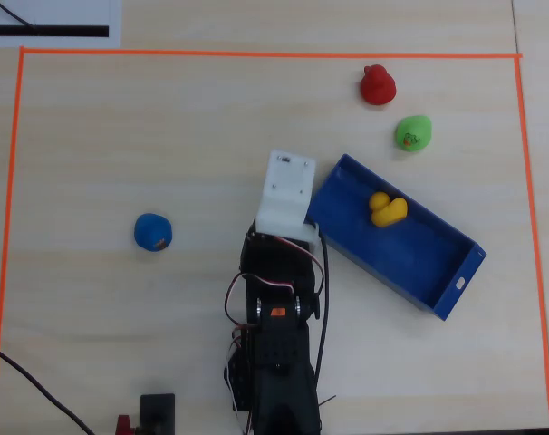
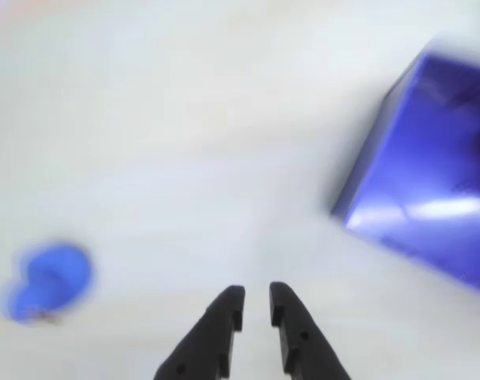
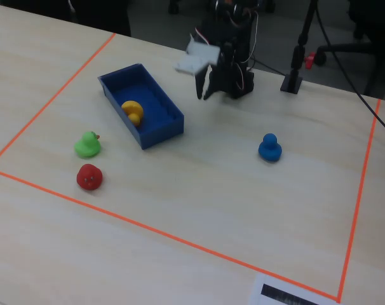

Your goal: Grasp yellow duck and put it into box.

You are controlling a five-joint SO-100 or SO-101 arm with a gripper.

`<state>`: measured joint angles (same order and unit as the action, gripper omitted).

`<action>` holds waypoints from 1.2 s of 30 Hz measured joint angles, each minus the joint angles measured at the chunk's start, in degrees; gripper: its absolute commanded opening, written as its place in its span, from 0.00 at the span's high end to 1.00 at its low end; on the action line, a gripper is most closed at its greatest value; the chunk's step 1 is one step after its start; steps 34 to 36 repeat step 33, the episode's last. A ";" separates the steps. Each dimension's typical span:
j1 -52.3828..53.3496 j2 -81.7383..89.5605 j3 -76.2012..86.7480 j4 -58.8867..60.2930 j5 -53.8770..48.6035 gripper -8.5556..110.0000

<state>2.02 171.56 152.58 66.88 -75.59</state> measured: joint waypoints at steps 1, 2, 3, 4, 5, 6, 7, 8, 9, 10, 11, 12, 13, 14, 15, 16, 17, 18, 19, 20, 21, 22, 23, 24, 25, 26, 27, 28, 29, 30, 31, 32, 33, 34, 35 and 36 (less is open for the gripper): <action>-0.62 3.08 4.66 0.09 -0.53 0.93; -1.85 5.71 8.70 0.62 -0.79 0.93; -3.08 8.35 12.66 1.58 -0.79 0.93; -4.22 10.20 15.12 2.37 -0.88 0.93; -5.19 12.30 17.84 3.25 -0.88 0.93; -5.45 14.24 19.78 4.22 -1.05 0.93; -5.45 16.17 21.36 5.10 -0.97 0.93; -5.10 17.14 22.41 6.06 -0.88 0.93; -4.92 17.40 23.20 6.77 -0.88 0.93; -4.92 17.49 23.82 7.29 -0.88 0.93; -5.10 17.75 24.52 7.65 -1.05 0.93; -5.10 18.02 25.22 7.65 -1.14 0.93; -4.92 18.11 25.66 7.47 -1.23 0.93; -4.48 18.11 25.66 7.47 -1.32 0.93; -3.87 18.11 25.66 7.56 -1.32 0.93; -3.25 18.19 25.66 7.56 -1.32 0.93; -2.72 18.19 25.66 7.56 -1.32 0.90; -2.46 18.19 25.66 7.56 -1.32 0.87; -2.37 18.19 25.66 7.56 -1.32 0.87; -2.37 18.19 25.66 7.56 -1.32 0.87; -2.29 18.19 25.66 7.56 -1.32 0.87; -2.20 18.19 25.66 7.56 -1.32 0.87; -2.20 18.19 25.66 7.56 -1.41 0.87; -2.20 18.19 25.66 7.56 -1.41 0.87; -2.20 18.19 25.66 7.56 -1.41 0.87; -2.20 18.19 25.66 7.56 -1.41 0.87; -2.20 18.19 25.66 7.56 -1.41 0.87; -2.20 18.19 25.66 7.56 -1.41 0.87; -2.11 18.19 25.66 7.56 -1.41 0.87; -2.11 18.19 25.66 7.56 -1.41 0.87; -2.02 18.19 25.66 7.56 -1.41 0.87; -2.02 18.19 25.66 7.56 -1.41 0.87; -2.02 18.19 25.66 7.56 -1.41 0.87; -2.02 18.19 25.66 7.56 -1.41 0.87; -2.02 18.19 25.66 7.56 -1.41 0.87; -2.02 18.19 25.66 7.56 -1.41 0.87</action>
